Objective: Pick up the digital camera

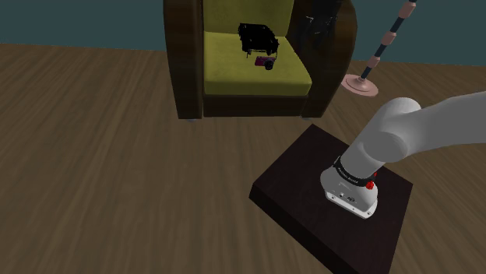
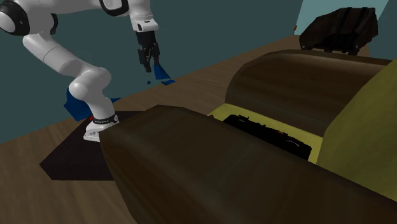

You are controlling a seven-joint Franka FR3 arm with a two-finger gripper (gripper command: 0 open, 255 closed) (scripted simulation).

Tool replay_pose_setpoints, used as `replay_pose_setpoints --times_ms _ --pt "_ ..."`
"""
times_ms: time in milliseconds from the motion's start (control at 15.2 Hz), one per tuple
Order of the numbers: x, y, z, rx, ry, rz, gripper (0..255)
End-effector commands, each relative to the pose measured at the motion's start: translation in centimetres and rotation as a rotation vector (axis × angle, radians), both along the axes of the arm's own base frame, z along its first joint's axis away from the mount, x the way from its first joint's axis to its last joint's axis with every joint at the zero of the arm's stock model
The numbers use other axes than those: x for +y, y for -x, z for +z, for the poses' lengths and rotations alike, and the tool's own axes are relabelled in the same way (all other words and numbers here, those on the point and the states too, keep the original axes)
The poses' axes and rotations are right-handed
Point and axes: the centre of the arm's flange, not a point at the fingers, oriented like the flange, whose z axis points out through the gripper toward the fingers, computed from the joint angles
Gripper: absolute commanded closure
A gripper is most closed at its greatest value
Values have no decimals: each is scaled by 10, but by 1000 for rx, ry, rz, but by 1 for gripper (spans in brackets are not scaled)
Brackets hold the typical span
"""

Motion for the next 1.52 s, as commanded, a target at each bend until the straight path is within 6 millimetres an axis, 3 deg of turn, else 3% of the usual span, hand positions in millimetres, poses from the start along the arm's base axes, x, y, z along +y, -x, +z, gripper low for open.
replay_pose_setpoints --times_ms 0,726,1452 --pt "0 0 0 0 0 0 0" --pt "-64 -104 -71 -15 26 -141 0" --pt "-144 -198 -138 -30 52 -282 0"
